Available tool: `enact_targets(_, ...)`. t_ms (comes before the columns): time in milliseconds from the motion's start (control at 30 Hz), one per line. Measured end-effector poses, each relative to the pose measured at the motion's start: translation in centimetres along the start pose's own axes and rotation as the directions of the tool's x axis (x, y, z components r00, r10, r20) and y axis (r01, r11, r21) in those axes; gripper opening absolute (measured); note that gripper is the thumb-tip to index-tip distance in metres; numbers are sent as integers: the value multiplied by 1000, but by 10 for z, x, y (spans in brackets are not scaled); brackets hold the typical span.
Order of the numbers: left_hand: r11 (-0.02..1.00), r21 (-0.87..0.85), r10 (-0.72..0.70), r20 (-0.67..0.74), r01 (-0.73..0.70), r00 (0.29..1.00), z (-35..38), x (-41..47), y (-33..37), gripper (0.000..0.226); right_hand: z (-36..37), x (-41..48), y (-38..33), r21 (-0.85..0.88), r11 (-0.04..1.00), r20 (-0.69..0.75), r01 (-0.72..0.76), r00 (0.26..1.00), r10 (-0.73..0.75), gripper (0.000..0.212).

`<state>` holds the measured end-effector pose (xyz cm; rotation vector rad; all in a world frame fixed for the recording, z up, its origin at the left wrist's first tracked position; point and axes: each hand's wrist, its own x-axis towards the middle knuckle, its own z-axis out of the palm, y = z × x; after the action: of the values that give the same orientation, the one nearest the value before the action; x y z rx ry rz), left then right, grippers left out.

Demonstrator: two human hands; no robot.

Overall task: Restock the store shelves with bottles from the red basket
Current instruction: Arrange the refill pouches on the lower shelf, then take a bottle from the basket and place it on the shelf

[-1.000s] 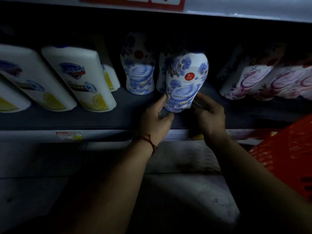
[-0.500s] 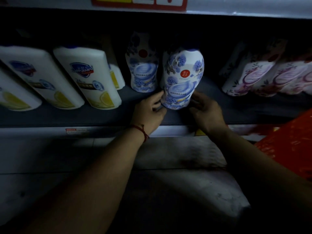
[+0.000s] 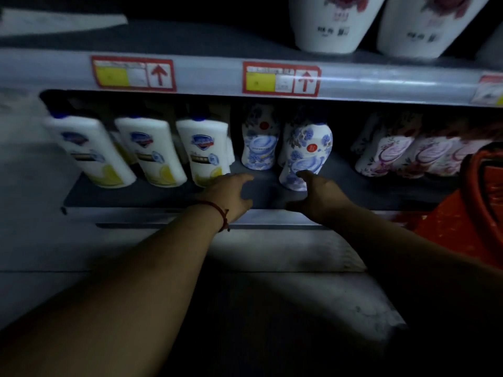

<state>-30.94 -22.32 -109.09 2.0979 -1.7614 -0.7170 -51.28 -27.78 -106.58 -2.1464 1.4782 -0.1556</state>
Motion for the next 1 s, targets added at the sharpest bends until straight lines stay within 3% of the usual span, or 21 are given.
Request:
enact_targets(333,1000,24,22,-129,-19,991,-101,-83,-31,55,-7,-21,-126,-222,959,102,176,982,-157,82)
enact_targets(500,998,14,-54,-198,58,979,-134,-112,-57,56,10,-10,-182,-75,953,62,294,955,-290,79)
enact_targets(700,980,144,-117,-163,140,980,-162,-118,-111,56,60,12,-240,168,937,62,307,945,-321,67)
enact_targets(800,956,204,-182,-143,209,973,-175,-99,-148,52,81,29,-267,240,935,103,262,951,-292,63)
enact_targets(900,941,185,-259,-149,285,954,-178,-81,-186,38,96,46,-284,281,943,124,176,968,-218,60)
enact_targets(1000,907,124,-378,-178,402,909,-168,-75,-229,40,111,62,-292,251,959,160,133,971,-177,53)
